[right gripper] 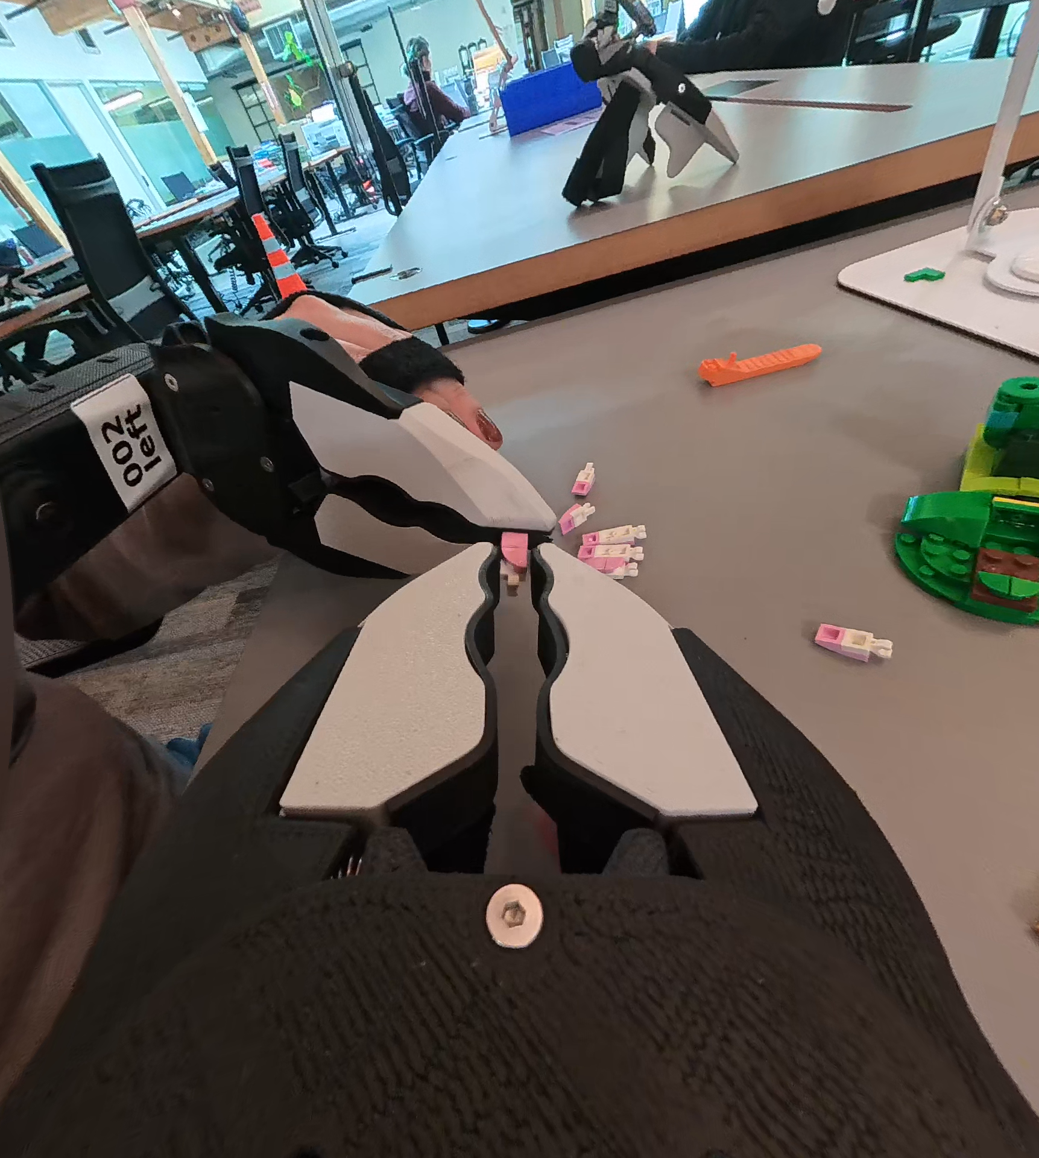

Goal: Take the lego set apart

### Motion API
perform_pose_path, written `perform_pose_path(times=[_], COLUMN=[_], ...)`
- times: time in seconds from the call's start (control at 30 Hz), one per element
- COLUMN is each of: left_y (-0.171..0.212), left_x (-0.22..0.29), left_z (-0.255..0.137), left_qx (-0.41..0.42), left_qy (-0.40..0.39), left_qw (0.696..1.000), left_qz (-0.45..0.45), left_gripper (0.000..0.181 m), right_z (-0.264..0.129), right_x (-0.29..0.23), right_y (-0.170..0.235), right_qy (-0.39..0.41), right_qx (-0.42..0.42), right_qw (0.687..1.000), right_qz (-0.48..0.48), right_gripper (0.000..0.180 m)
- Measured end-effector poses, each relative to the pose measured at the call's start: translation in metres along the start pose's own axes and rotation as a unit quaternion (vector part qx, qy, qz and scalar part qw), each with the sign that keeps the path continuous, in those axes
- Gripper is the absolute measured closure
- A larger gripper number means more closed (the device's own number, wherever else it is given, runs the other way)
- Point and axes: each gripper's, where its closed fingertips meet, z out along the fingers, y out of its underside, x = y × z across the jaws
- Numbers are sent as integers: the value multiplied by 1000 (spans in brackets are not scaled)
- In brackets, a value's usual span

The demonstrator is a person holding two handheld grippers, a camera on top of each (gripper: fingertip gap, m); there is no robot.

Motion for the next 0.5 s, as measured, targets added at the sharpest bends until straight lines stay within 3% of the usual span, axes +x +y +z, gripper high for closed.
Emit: perform_pose_path(times=[0.17, 0.27, 0.5], left_y=[-1, 0, 5], left_x=[1, 1, 15], left_z=[1, 1, 11], left_qx=[1, -1, -36], left_qy=[8, 30, 84], left_qw=[1000, 996, 978], left_qz=[-11, -83, -187], left_gripper=[177, 177, 177], right_z=[0, 0, 1], right_x=[-1, -1, 8], right_y=[0, -3, 5], right_qy=[3, 37, 148], right_qx=[-4, -7, -75], right_qw=[1000, 995, 925], right_qz=[-20, -94, -343], right_gripper=[175, 175, 177])
